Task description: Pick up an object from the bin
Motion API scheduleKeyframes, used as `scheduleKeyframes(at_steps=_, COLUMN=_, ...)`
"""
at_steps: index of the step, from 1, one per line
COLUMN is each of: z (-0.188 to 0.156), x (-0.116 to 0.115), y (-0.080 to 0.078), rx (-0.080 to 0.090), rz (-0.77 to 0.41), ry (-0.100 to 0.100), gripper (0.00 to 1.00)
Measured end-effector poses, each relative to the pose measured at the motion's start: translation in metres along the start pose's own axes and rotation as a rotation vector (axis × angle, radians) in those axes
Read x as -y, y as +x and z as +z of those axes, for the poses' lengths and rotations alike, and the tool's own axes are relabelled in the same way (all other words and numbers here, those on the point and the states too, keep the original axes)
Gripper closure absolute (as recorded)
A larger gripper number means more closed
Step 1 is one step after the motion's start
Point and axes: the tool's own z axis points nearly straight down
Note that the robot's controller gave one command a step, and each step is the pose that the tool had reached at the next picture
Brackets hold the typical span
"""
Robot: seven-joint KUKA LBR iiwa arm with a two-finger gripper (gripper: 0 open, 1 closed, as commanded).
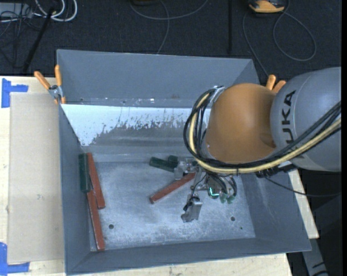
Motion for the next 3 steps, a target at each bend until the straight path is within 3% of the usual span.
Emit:
scheduleKeyframes(at_steps=1, z=0.130, x=0.040, y=-0.055, rx=0.007, rz=-0.070, ry=0.000, gripper=0.00)
scheduleKeyframes(at_steps=2, z=0.127, x=0.040, y=-0.090, rx=0.003, rz=-0.337, ry=0.000, gripper=0.00)
scheduleKeyframes(at_steps=3, z=0.126, x=0.040, y=-0.092, rx=0.010, rz=-0.332, ry=0.000, gripper=1.00)
